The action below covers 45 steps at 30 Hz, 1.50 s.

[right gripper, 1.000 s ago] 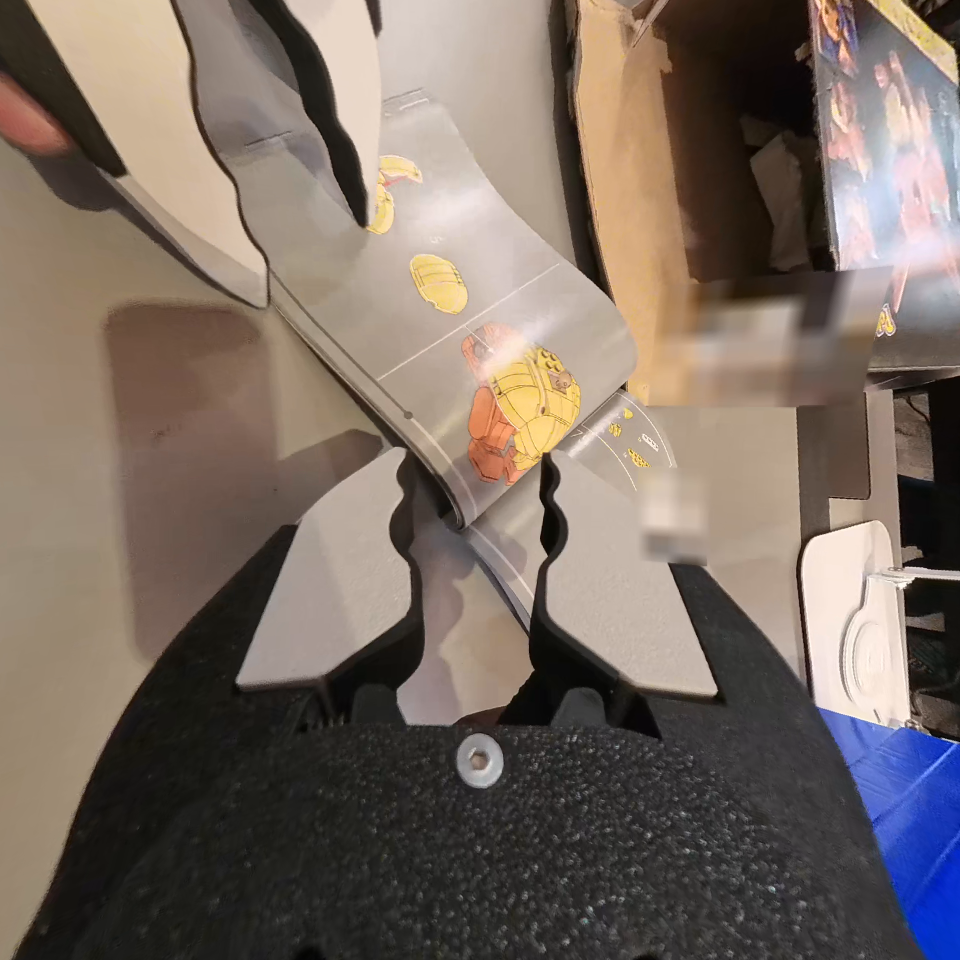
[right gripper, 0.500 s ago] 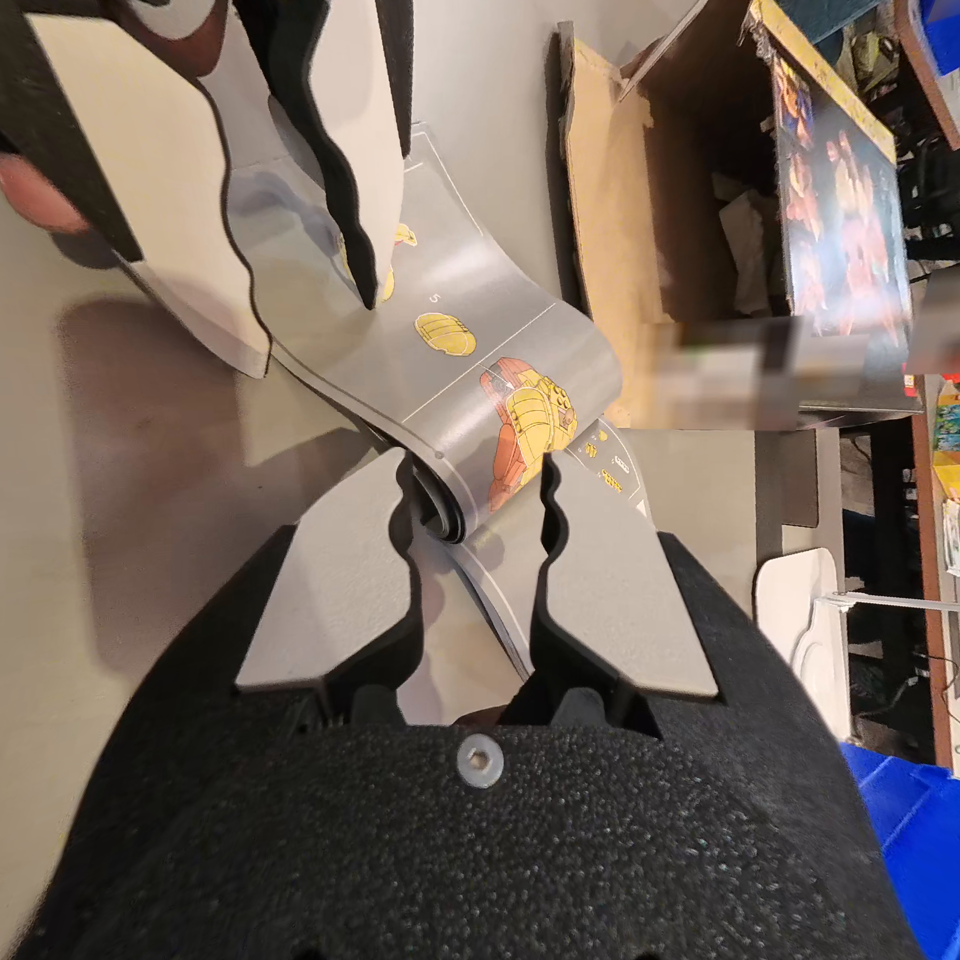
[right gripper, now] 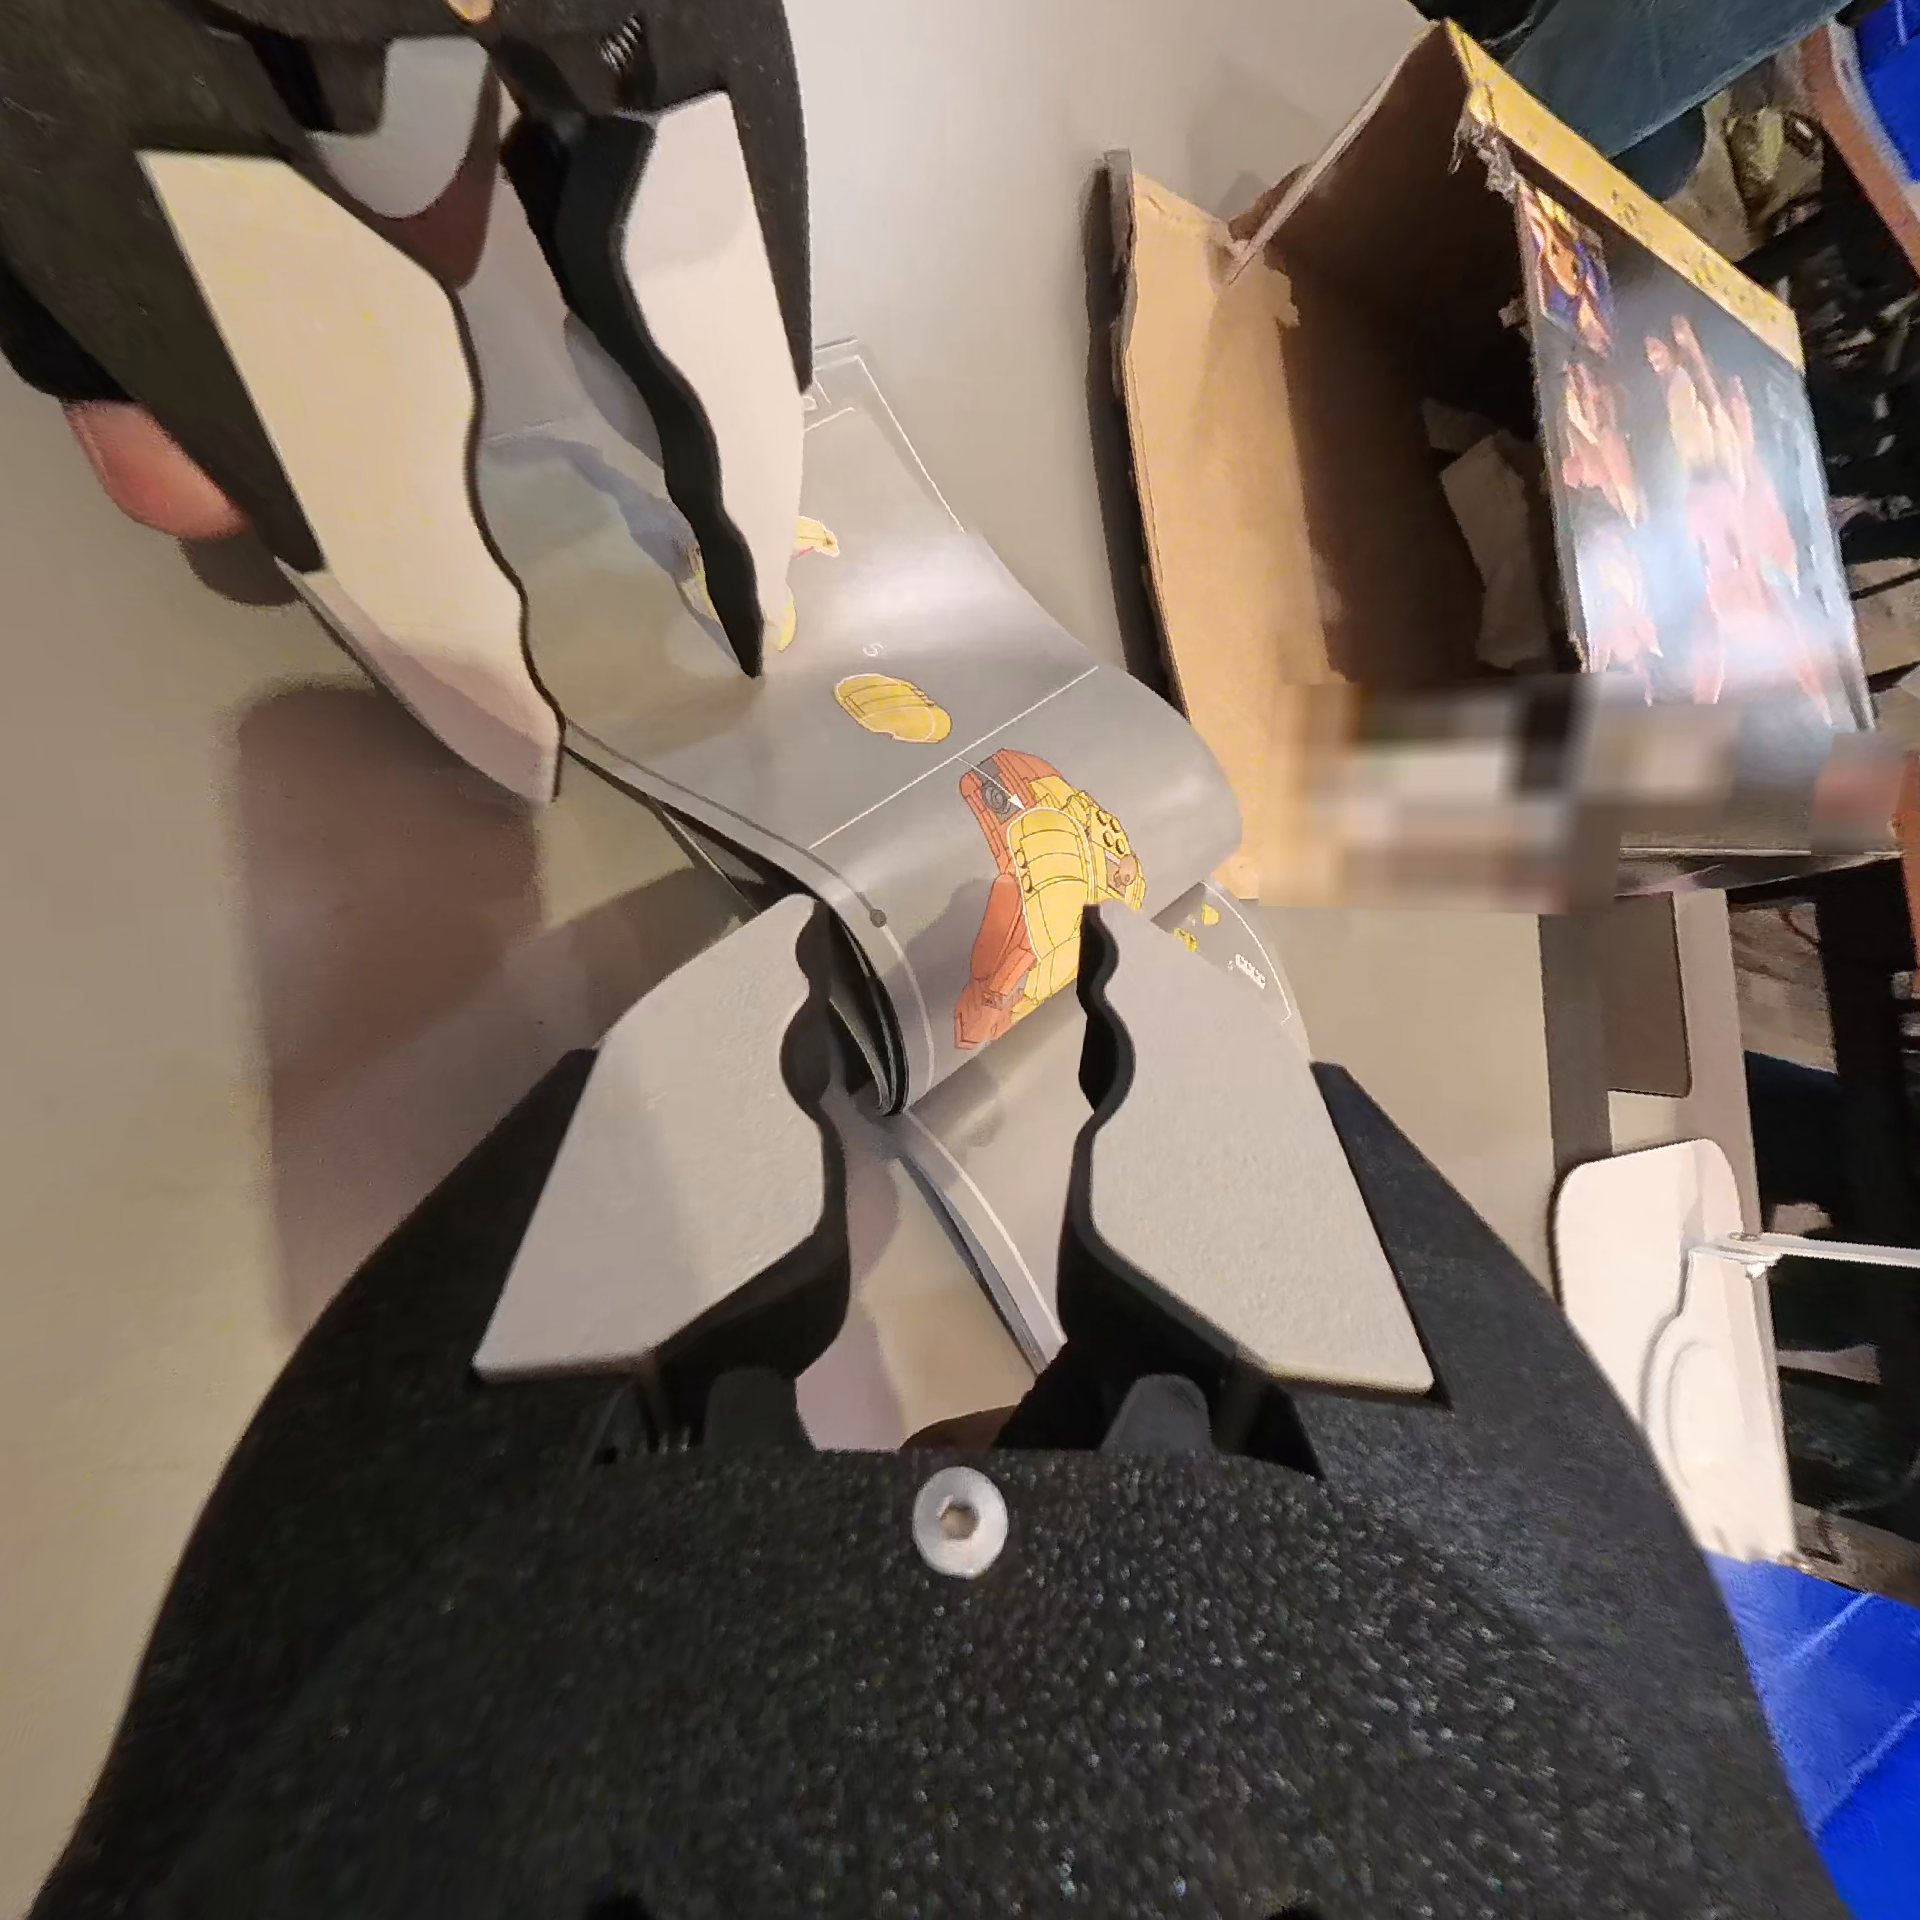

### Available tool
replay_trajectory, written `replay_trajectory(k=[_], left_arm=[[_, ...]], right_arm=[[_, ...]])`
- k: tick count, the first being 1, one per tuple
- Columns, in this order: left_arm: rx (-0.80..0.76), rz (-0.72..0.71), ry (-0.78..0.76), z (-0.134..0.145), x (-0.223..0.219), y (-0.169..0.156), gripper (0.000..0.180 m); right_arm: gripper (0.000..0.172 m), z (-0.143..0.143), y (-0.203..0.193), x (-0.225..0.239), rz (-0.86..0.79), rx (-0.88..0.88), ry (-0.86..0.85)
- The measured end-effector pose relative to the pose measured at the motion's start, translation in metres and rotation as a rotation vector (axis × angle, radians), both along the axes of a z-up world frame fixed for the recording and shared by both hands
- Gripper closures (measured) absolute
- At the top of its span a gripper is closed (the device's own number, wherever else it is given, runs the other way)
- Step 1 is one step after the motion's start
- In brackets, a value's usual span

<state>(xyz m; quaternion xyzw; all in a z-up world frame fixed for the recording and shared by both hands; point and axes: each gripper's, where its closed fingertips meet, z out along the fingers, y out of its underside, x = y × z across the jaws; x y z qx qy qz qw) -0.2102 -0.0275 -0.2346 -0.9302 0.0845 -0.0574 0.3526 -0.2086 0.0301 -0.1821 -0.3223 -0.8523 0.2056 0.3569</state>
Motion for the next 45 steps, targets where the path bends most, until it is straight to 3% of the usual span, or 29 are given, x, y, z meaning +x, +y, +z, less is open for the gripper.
replay_trajectory(k=[20, 32, 41, 45], left_arm=[[0.081, 0.117, -0.053, 0.010, -0.021, -0.026, 0.127], [0.087, 0.133, -0.055, 0.010, -0.023, -0.029, 0.127], [0.103, 0.100, -0.050, 0.016, -0.016, -0.014, 0.127], [0.109, 0.095, -0.051, 0.017, -0.015, -0.010, 0.128]], right_arm=[[0.129, 0.014, 0.020, 0.006, -0.085, -0.187, 0.001], [0.129, 0.014, 0.060, 0.015, -0.369, -0.302, 0.087], [0.130, -0.004, 0.098, 0.026, -0.602, -0.365, 0.104], [0.136, -0.007, 0.103, 0.030, -0.623, -0.421, 0.124]])
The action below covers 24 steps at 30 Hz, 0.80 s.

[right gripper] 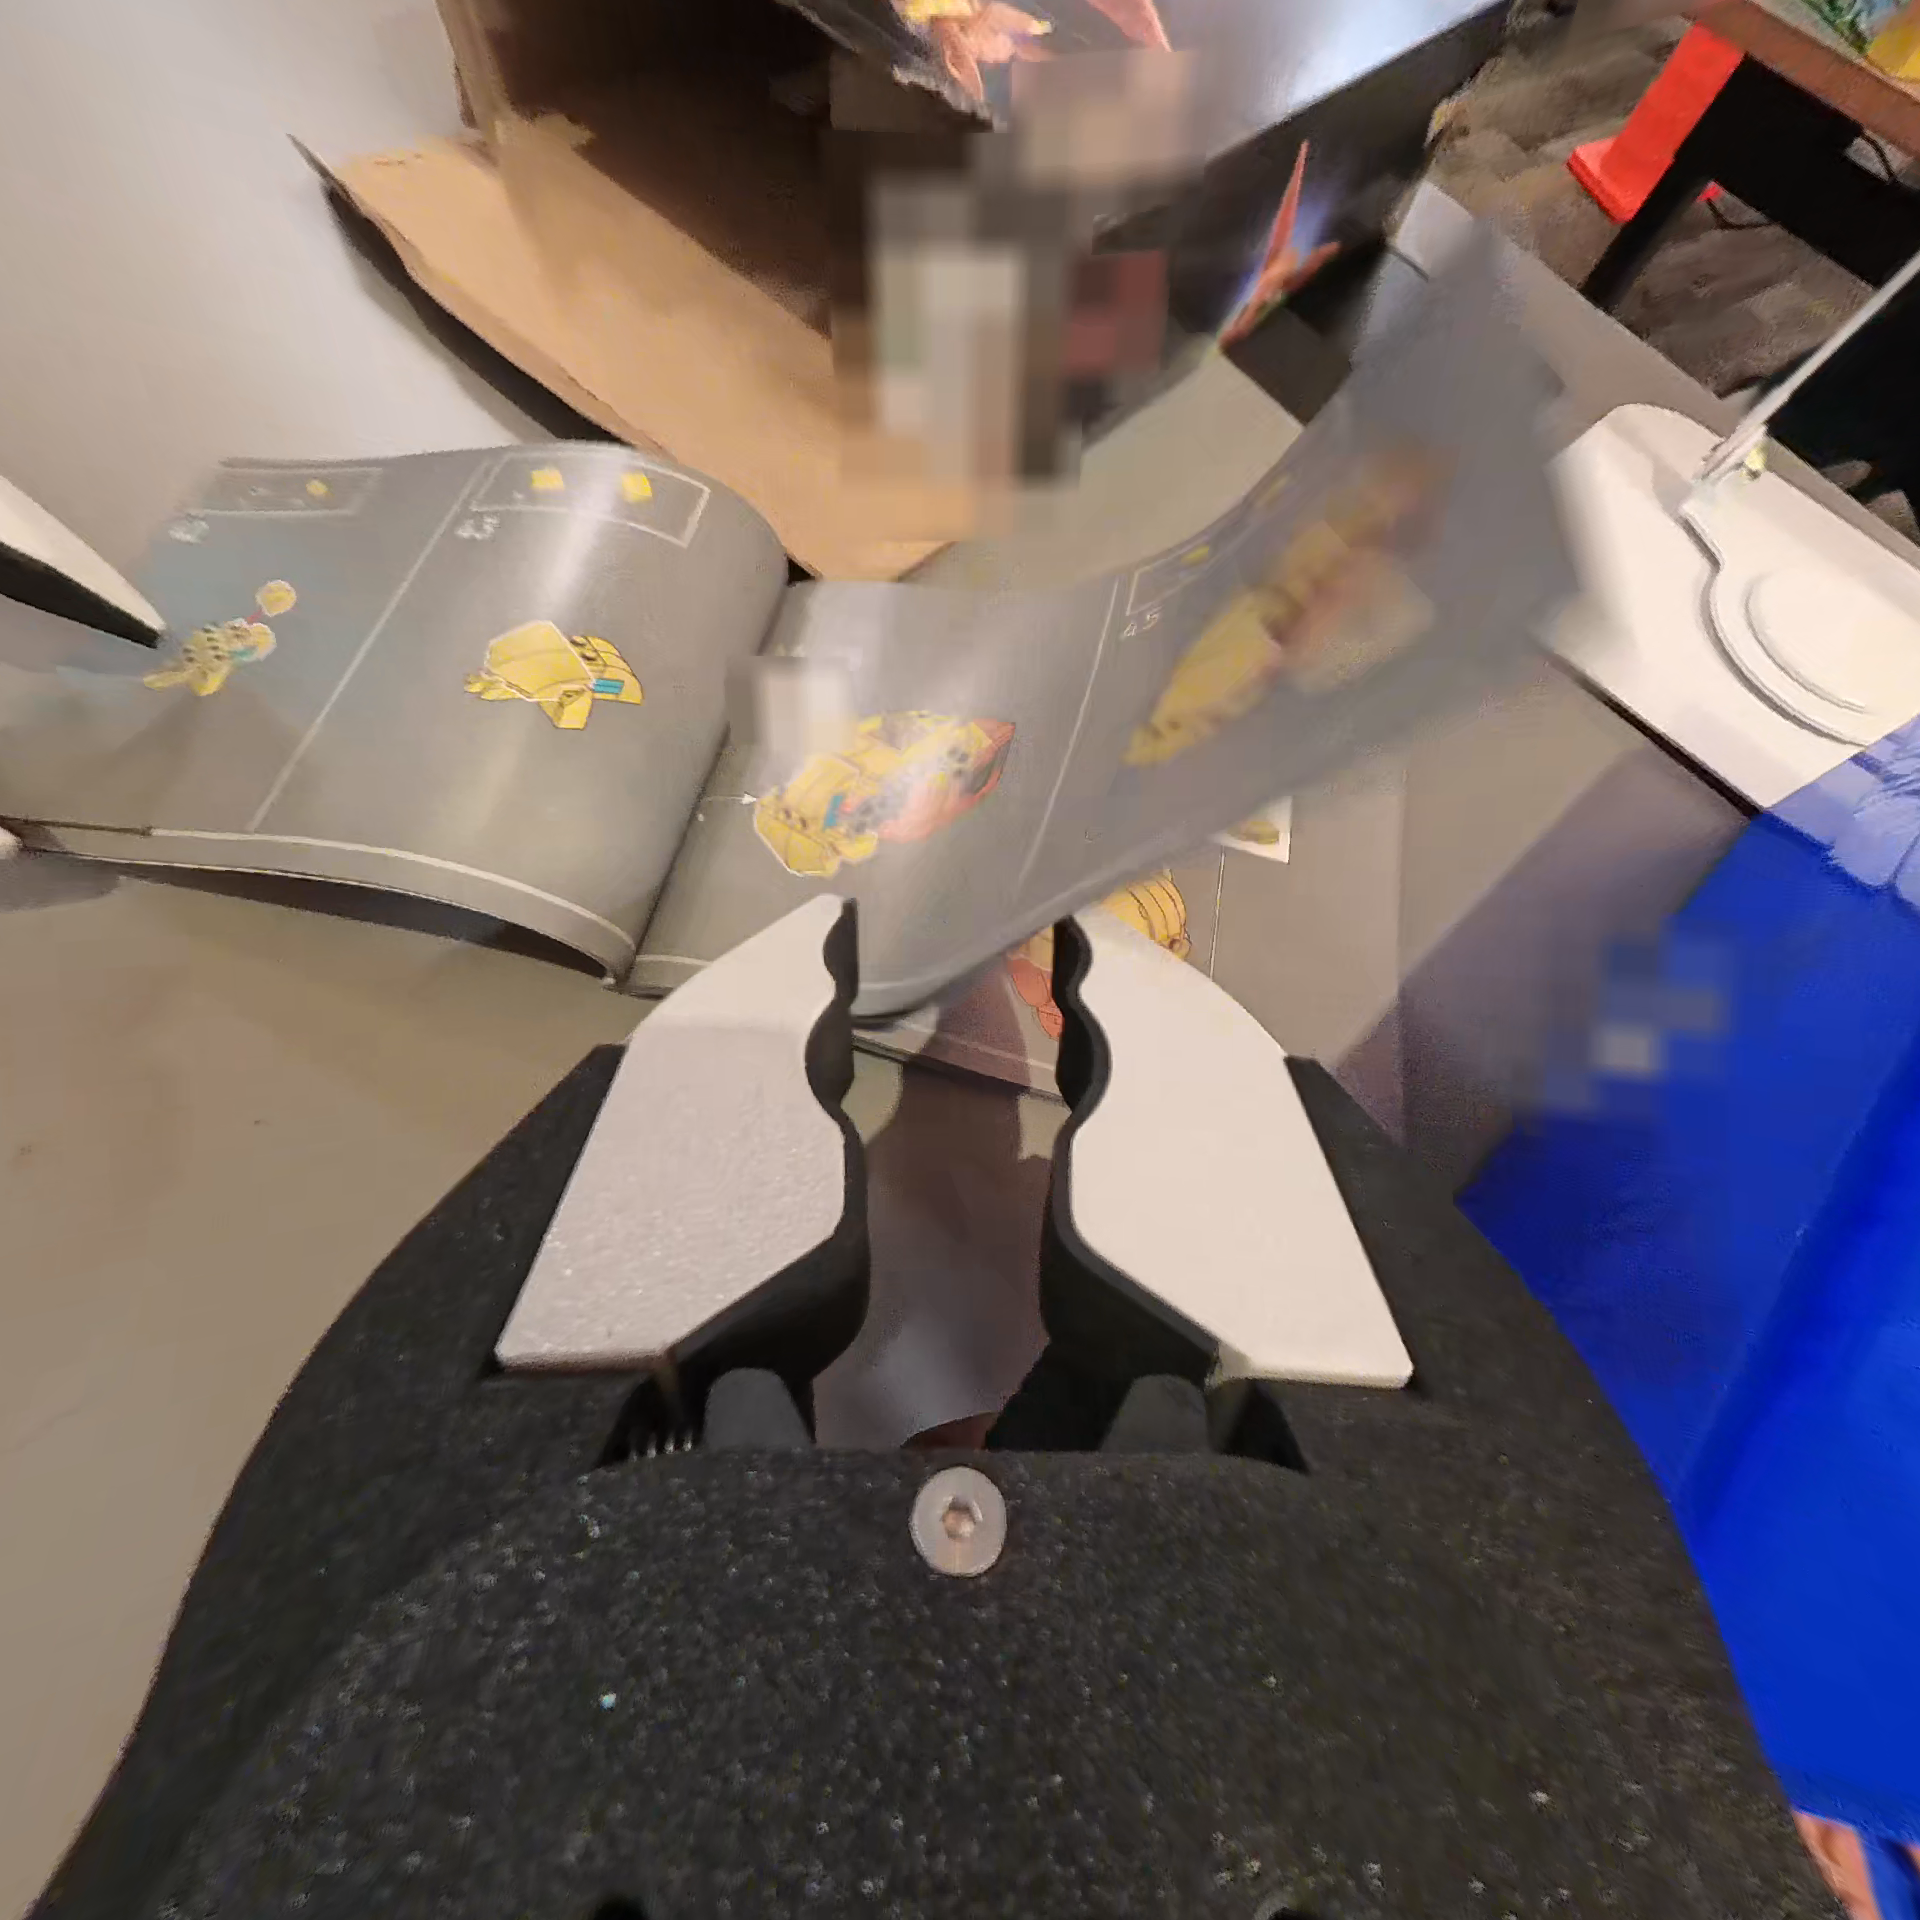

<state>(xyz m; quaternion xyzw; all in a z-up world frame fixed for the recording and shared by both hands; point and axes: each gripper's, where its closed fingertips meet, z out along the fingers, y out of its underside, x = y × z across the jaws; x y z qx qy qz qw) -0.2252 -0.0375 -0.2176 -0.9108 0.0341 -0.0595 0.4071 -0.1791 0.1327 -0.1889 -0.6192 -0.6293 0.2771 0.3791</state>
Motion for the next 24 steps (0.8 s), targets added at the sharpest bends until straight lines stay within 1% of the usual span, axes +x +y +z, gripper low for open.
replay_trajectory(k=[4, 8, 17, 24], left_arm=[[0.003, -0.003, 0.001, 0.000, 0.001, 0.002, 0.128], [0.011, -0.004, 0.002, 0.002, 0.001, 0.004, 0.128], [0.036, 0.001, -0.001, 0.009, 0.001, 0.009, 0.128], [0.044, -0.006, -0.003, 0.010, 0.003, 0.013, 0.129]], right_arm=[[0.141, 0.009, 0.001, 0.000, 0.004, -0.033, 0.073], [0.142, 0.011, 0.002, -0.001, -0.004, -0.060, 0.102], [0.142, 0.002, 0.006, 0.000, -0.037, -0.154, 0.105], [0.142, 0.000, 0.004, 0.000, -0.035, -0.168, 0.121]])
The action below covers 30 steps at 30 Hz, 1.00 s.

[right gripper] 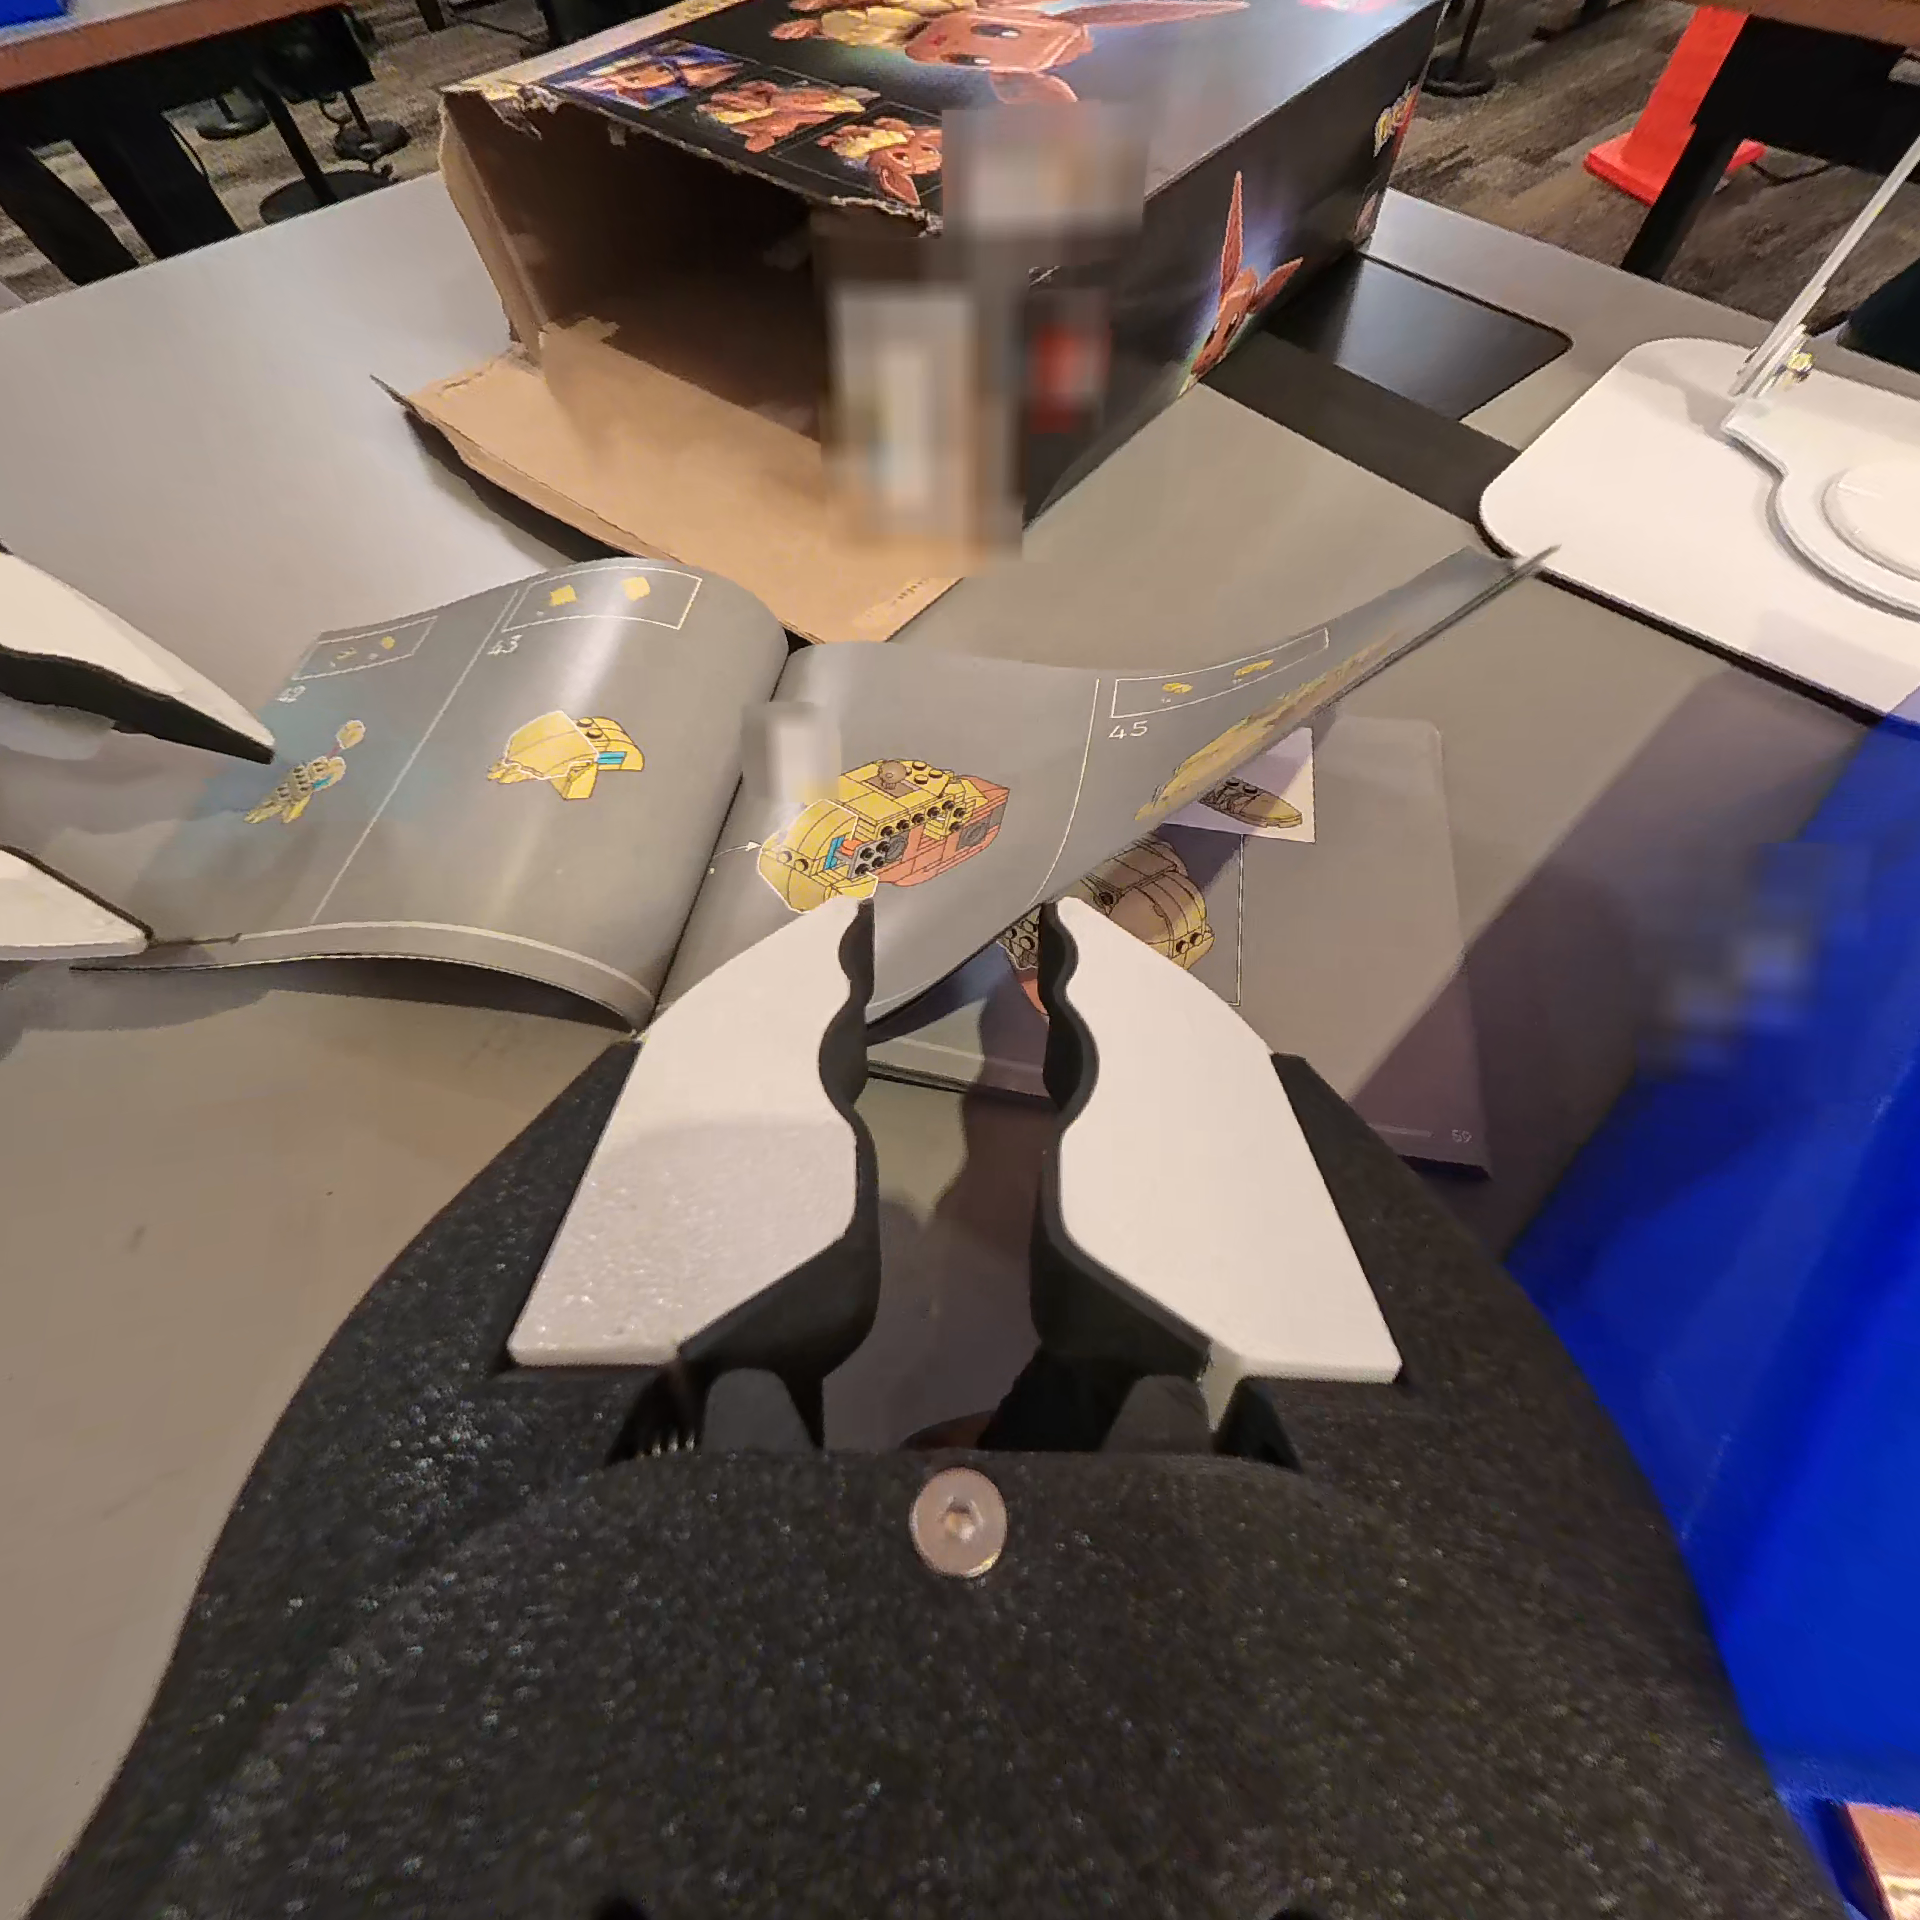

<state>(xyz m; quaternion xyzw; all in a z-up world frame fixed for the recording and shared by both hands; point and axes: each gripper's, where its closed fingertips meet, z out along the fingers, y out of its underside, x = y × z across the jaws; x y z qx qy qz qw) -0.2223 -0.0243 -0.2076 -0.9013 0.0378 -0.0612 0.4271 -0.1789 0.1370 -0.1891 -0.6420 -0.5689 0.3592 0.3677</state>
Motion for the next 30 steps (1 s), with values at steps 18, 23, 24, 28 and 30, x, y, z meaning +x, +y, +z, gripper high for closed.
replay_trajectory(k=[18, 23, 24, 28, 30], left_arm=[[0.101, 0.034, -0.009, 0.052, -0.016, 0.057, 0.131], [0.087, -0.037, -0.239, 0.055, -0.010, 0.100, 0.132], [0.080, -0.050, -0.280, 0.053, -0.008, 0.104, 0.132], [0.074, -0.047, -0.345, 0.043, -0.010, 0.111, 0.132], [0.084, -0.043, -0.361, 0.042, -0.011, 0.109, 0.132]], right_arm=[[0.141, 0.004, -0.019, -0.012, 0.091, 0.081, 0.034], [0.142, 0.001, -0.032, -0.016, 0.136, 0.135, 0.026], [0.142, 0.000, -0.034, -0.017, 0.144, 0.147, 0.023], [0.143, -0.003, -0.040, -0.016, 0.169, 0.186, 0.020], [0.143, -0.004, -0.042, -0.016, 0.177, 0.192, 0.020]])
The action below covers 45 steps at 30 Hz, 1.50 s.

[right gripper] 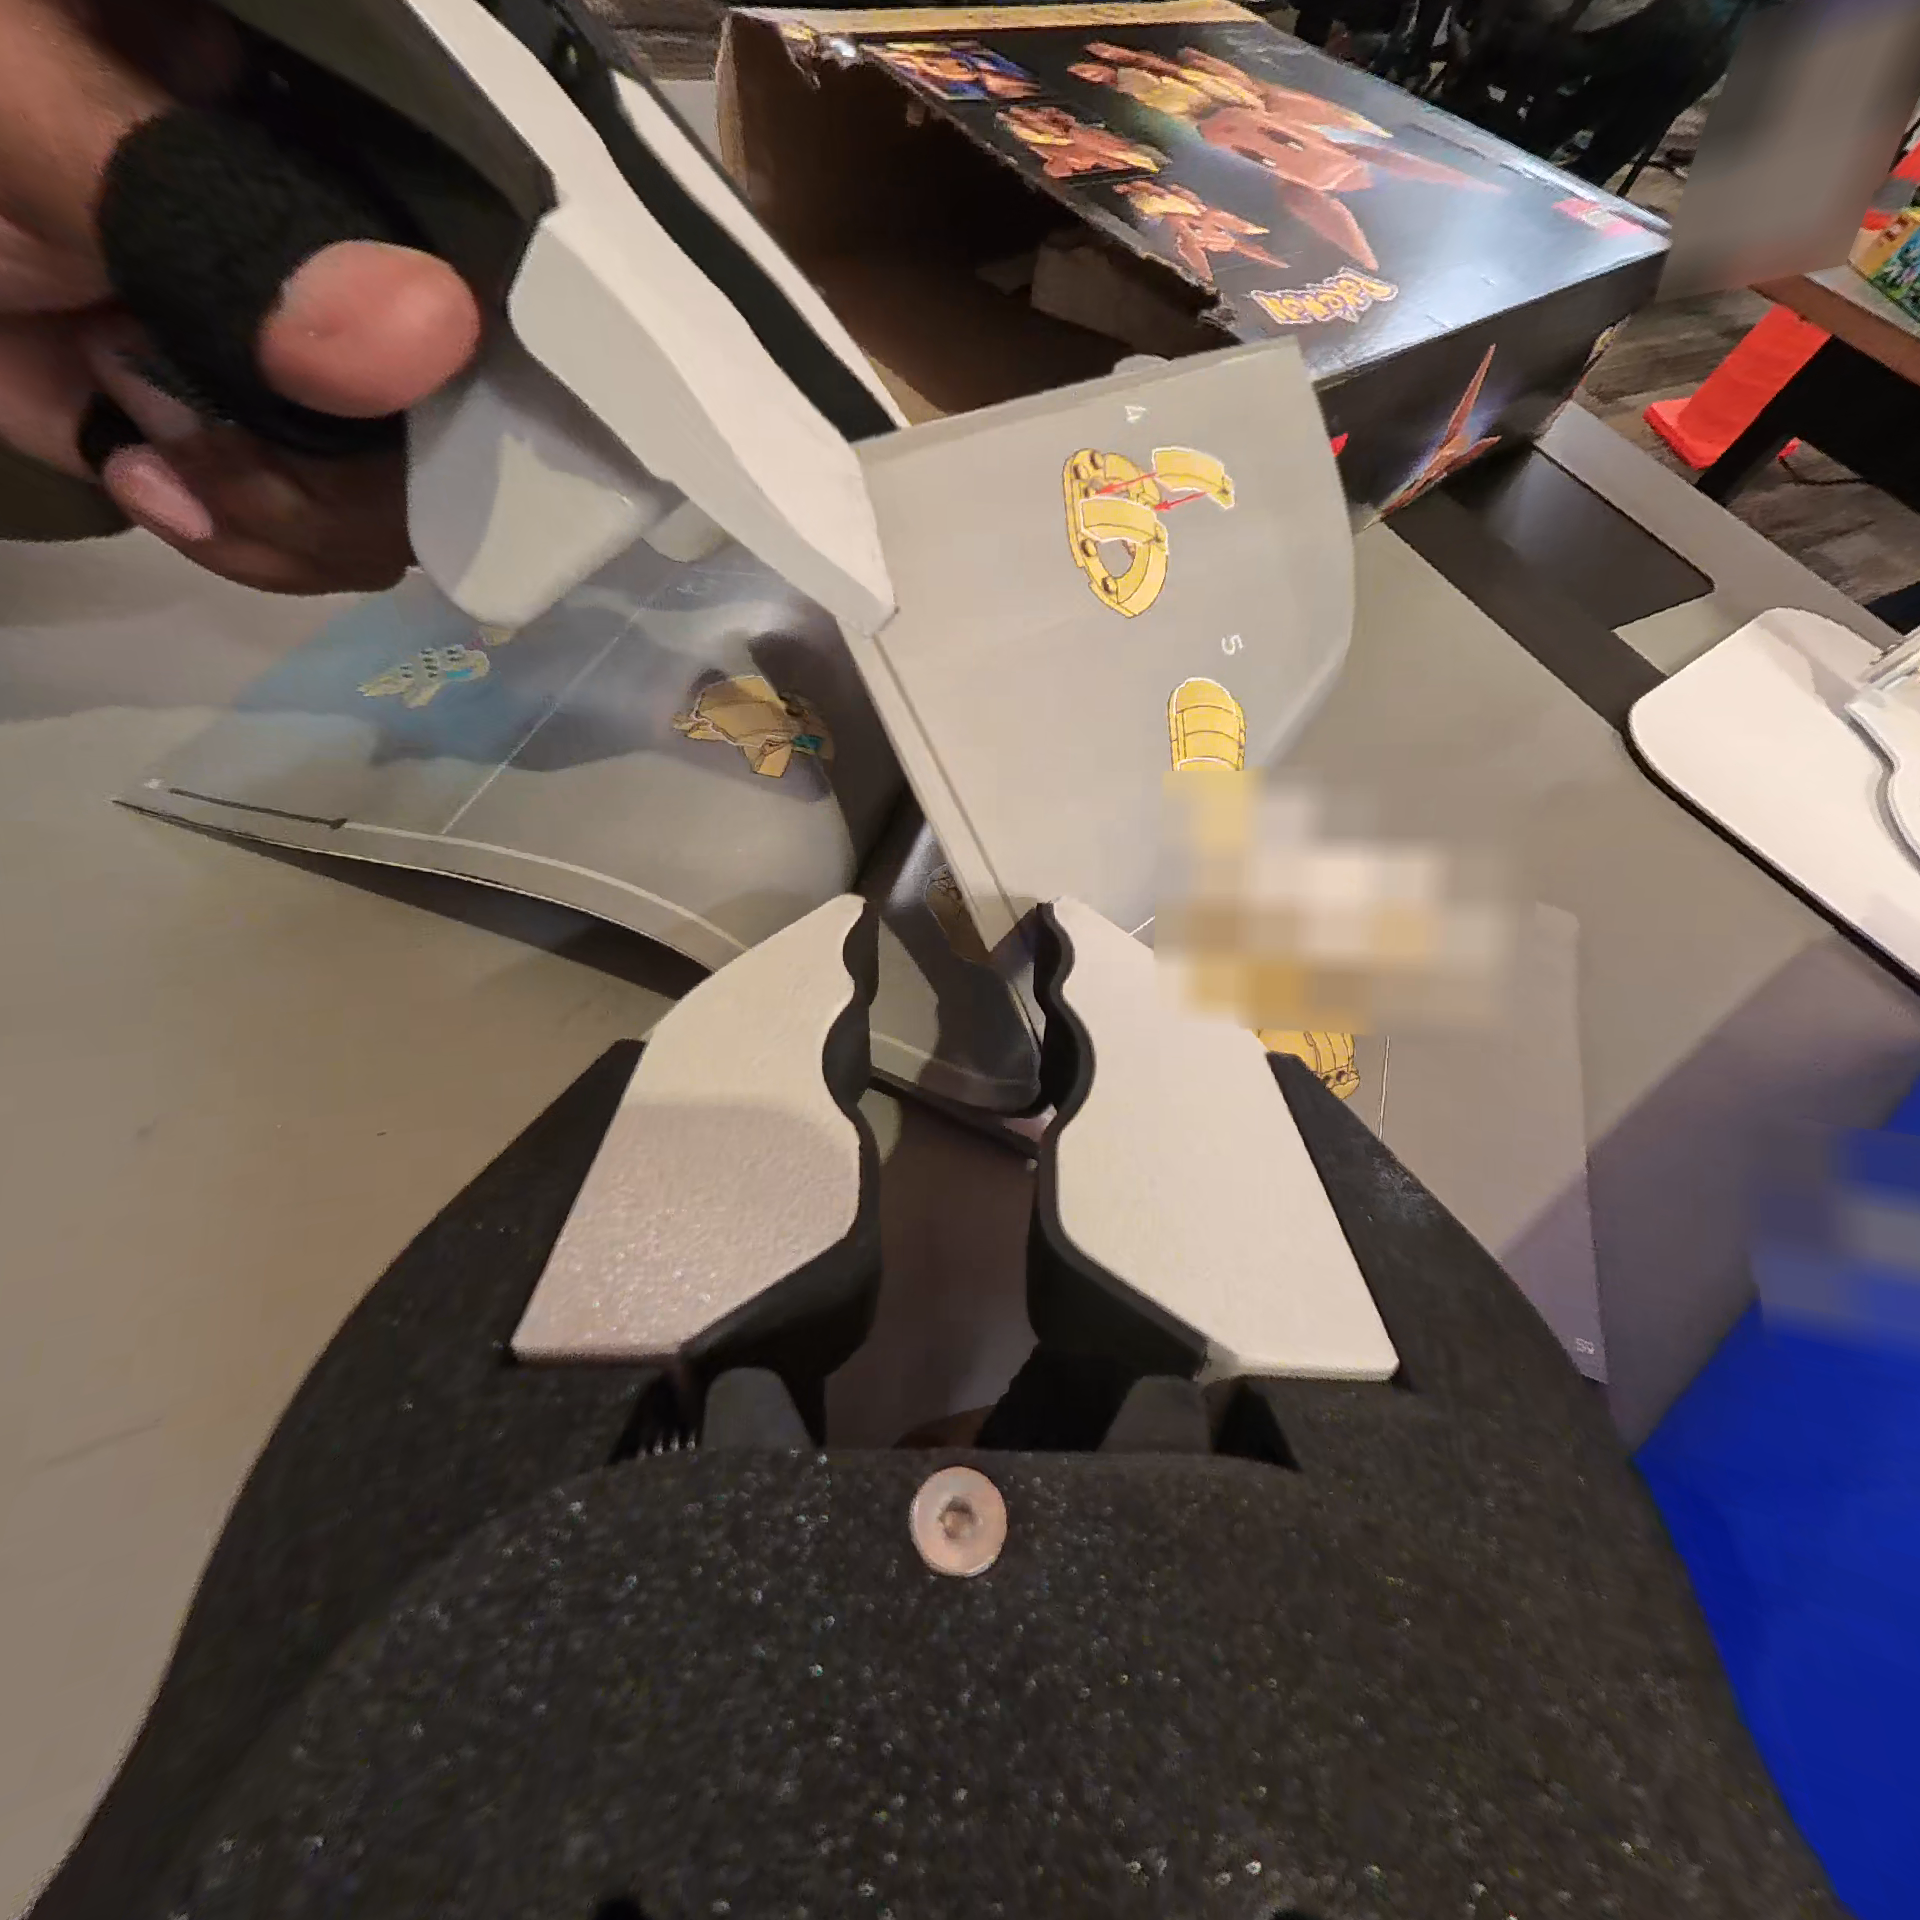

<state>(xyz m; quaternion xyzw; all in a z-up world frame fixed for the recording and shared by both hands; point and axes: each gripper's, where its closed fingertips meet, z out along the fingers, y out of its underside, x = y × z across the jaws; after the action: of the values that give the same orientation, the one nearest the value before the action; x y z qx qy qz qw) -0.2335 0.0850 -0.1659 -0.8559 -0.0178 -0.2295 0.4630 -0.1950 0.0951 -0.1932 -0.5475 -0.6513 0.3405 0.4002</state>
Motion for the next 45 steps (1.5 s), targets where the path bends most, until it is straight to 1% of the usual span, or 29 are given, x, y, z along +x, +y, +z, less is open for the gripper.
replay_trajectory(k=[3, 12, 18, 23, 26, 31, 36, 45], left_arm=[[0.018, 0.011, -0.031, 0.000, -0.004, -0.004, 0.135], [0.074, 0.039, -0.205, 0.010, -0.018, -0.010, 0.156], [0.073, 0.044, -0.267, 0.008, -0.020, -0.010, 0.165], [0.091, 0.043, -0.331, 0.010, -0.020, -0.010, 0.177], [0.094, 0.043, -0.364, 0.009, -0.020, -0.009, 0.178], [0.093, 0.040, -0.375, 0.007, -0.019, -0.009, 0.179], [0.127, 0.024, -0.391, 0.009, -0.017, -0.010, 0.180], [0.166, 0.009, -0.327, 0.012, -0.016, -0.011, 0.180]], right_arm=[[0.143, -0.001, 0.000, 0.000, 0.004, 0.002, -0.001], [0.144, 0.000, 0.001, 0.001, -0.004, 0.011, 0.013], [0.144, 0.000, 0.001, 0.002, -0.001, 0.018, 0.017], [0.144, 0.000, 0.002, 0.004, -0.002, 0.016, 0.024], [0.145, 0.000, 0.002, 0.004, 0.000, 0.017, 0.026], [0.145, 0.000, 0.001, 0.004, 0.003, 0.018, 0.030], [0.145, 0.001, 0.001, 0.005, 0.004, 0.026, 0.037], [0.145, 0.004, 0.009, 0.006, -0.027, 0.081, 0.055]])
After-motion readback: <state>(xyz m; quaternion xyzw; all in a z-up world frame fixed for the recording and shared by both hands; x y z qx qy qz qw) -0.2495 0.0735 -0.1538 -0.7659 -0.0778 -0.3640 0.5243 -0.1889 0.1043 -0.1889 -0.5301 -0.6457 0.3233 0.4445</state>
